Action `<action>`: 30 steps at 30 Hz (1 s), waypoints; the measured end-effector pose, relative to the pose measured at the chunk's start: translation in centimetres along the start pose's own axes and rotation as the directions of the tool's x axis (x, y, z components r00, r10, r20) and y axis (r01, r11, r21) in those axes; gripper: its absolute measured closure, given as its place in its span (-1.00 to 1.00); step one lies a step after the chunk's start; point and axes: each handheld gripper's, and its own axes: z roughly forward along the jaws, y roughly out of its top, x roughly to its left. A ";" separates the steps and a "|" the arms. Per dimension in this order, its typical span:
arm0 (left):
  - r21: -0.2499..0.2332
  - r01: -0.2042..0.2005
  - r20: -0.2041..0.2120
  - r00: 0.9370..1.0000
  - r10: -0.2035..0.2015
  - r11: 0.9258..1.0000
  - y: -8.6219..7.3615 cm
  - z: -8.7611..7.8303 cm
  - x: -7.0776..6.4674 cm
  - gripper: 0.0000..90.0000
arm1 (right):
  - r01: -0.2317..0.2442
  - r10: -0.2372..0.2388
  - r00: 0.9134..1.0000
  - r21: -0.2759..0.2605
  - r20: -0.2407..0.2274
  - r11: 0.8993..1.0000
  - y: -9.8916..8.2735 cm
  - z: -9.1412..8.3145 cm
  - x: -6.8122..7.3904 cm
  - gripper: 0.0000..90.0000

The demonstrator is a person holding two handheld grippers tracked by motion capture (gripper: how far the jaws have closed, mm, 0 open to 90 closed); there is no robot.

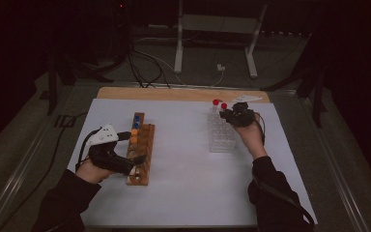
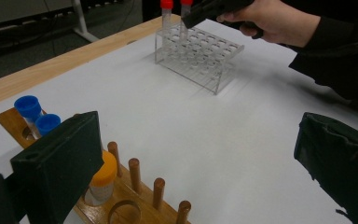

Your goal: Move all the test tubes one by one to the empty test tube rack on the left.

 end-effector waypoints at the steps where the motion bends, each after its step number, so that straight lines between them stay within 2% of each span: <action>1: 0.004 -0.001 0.002 1.000 0.001 1.000 0.0 0.0 0.0 -0.96 | 0.005 -0.005 1.000 -0.005 -0.001 1.000 0.2 -0.2 0.0 0.66; 4: 0.008 0.000 0.003 1.000 0.000 1.000 0.0 0.2 -0.1 -0.96 | 0.015 -0.015 1.000 -0.017 0.006 1.000 0.8 -1.0 0.1 0.66; 10: 0.015 -0.007 0.014 1.000 0.007 1.000 0.1 0.7 -0.3 -0.96 | 0.017 -0.017 1.000 -0.076 0.000 0.997 1.8 -3.2 0.4 0.66; 15: 0.013 -0.006 0.017 1.000 0.006 1.000 0.4 1.1 -0.5 -0.96 | 0.023 -0.024 1.000 -0.097 -0.005 0.995 2.3 -4.8 1.0 0.66; 19: 0.013 0.003 0.027 1.000 -0.003 1.000 0.5 1.4 -0.6 -0.96 | 0.025 -0.029 0.999 -0.111 -0.029 0.994 2.3 -5.8 2.0 0.66; 26: 0.012 -0.011 0.046 0.999 0.011 1.000 1.3 2.2 -1.0 -0.96 | 0.050 -0.060 0.995 -0.117 -0.078 0.992 1.8 -7.1 4.6 0.66; 30: 0.028 -0.021 0.052 0.998 0.020 0.999 1.7 3.1 -1.5 -0.95 | 0.049 -0.062 0.991 -0.113 -0.116 0.992 1.2 -7.3 5.9 0.66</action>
